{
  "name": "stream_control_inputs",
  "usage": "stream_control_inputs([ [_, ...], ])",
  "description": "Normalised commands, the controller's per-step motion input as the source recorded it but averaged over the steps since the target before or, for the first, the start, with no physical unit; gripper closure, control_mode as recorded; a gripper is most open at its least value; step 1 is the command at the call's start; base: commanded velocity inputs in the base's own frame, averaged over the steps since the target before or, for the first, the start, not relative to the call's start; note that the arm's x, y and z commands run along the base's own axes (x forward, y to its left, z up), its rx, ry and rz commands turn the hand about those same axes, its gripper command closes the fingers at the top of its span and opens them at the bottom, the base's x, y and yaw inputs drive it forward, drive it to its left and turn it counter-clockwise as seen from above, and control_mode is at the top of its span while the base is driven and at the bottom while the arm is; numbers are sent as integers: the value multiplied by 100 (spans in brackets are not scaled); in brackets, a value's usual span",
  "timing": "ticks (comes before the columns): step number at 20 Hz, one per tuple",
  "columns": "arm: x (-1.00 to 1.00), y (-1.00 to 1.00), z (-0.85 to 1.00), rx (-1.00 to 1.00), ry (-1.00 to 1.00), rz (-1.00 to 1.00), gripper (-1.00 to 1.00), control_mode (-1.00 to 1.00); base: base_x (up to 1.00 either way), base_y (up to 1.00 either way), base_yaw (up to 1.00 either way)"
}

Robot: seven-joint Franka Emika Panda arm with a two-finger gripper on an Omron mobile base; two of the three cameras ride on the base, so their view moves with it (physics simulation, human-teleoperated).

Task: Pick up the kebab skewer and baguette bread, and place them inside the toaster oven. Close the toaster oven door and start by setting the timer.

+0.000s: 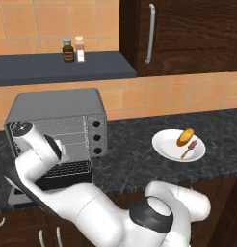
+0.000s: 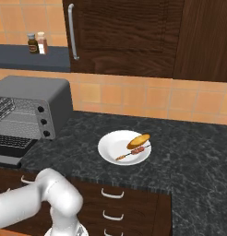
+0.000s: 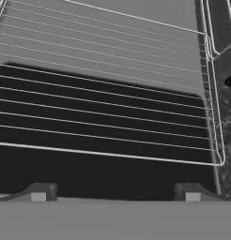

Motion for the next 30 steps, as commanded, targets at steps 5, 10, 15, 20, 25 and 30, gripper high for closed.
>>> stream_control_inputs([
  [5,-27,-100,16,0,3,-9,-100,-100,0,0,0],
  [10,-9,-100,1,0,6,-22,-100,-100,0,0,0],
  [15,0,-100,5,2,8,-31,-100,-100,0,0,0],
  [20,0,-100,6,4,5,-35,-100,-100,0,0,0],
  [25,0,-100,0,8,0,-26,-100,-100,0,0,0],
  [30,0,-100,0,4,1,-24,-100,-100,0,0,0],
])
